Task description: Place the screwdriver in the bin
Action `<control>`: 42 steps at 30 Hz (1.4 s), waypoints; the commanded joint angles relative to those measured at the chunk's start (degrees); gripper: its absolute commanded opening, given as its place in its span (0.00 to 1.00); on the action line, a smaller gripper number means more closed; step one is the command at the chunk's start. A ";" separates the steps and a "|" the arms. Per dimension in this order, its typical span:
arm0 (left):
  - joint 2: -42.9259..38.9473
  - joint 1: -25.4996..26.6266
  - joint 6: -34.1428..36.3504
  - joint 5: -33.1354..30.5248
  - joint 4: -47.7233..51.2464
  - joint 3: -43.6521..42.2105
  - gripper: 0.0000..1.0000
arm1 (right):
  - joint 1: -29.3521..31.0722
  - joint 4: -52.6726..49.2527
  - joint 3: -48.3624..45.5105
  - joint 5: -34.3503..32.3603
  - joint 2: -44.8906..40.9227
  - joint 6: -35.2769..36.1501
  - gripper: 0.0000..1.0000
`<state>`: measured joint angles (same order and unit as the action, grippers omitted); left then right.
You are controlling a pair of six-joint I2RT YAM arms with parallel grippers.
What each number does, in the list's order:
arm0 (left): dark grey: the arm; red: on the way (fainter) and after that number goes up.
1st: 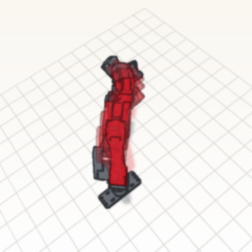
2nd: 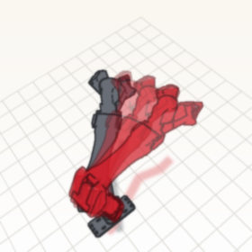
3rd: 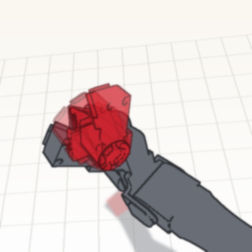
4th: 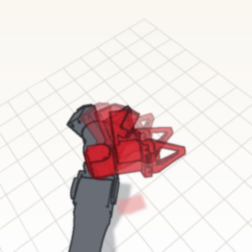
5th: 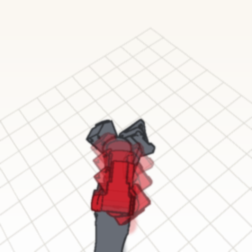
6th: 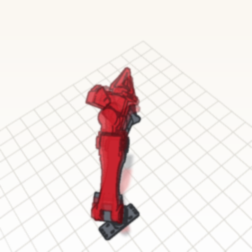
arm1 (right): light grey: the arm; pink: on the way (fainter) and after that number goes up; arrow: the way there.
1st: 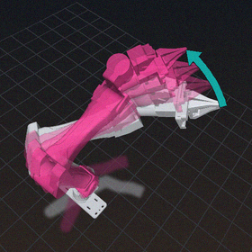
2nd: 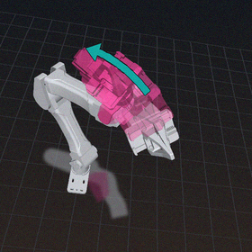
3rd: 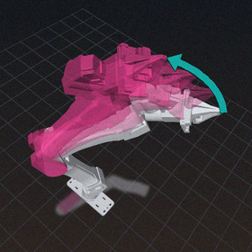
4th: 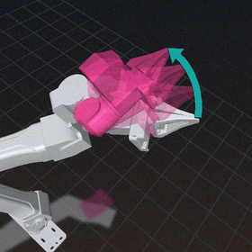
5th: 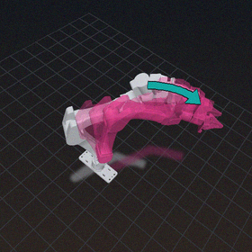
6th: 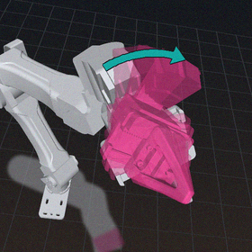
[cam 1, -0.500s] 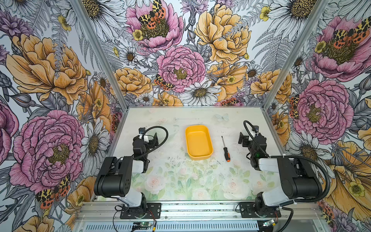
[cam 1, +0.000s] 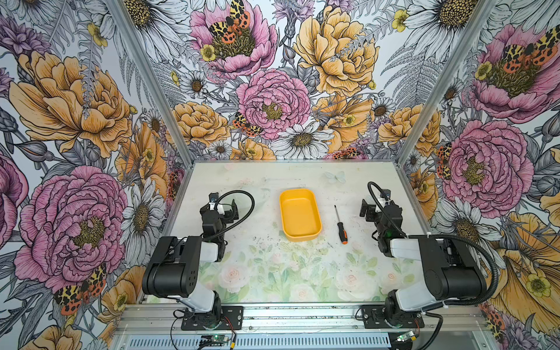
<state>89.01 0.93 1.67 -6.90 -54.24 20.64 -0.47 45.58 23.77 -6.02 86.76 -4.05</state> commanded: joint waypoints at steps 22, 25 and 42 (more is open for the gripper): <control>-18.84 11.01 -10.10 9.30 41.44 16.93 0.99 | 0.77 -49.49 21.62 13.82 -13.92 -7.89 0.81; -16.54 11.04 -16.25 13.04 43.10 17.97 0.99 | 1.52 -50.68 19.54 22.55 -13.98 -13.79 0.82; -12.20 14.62 -22.69 12.10 44.01 15.05 0.99 | 12.70 -53.31 7.76 22.91 -13.21 -23.24 0.80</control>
<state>76.77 15.64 -20.69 5.61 -10.85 36.86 11.73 -7.42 31.31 18.04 72.88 -26.17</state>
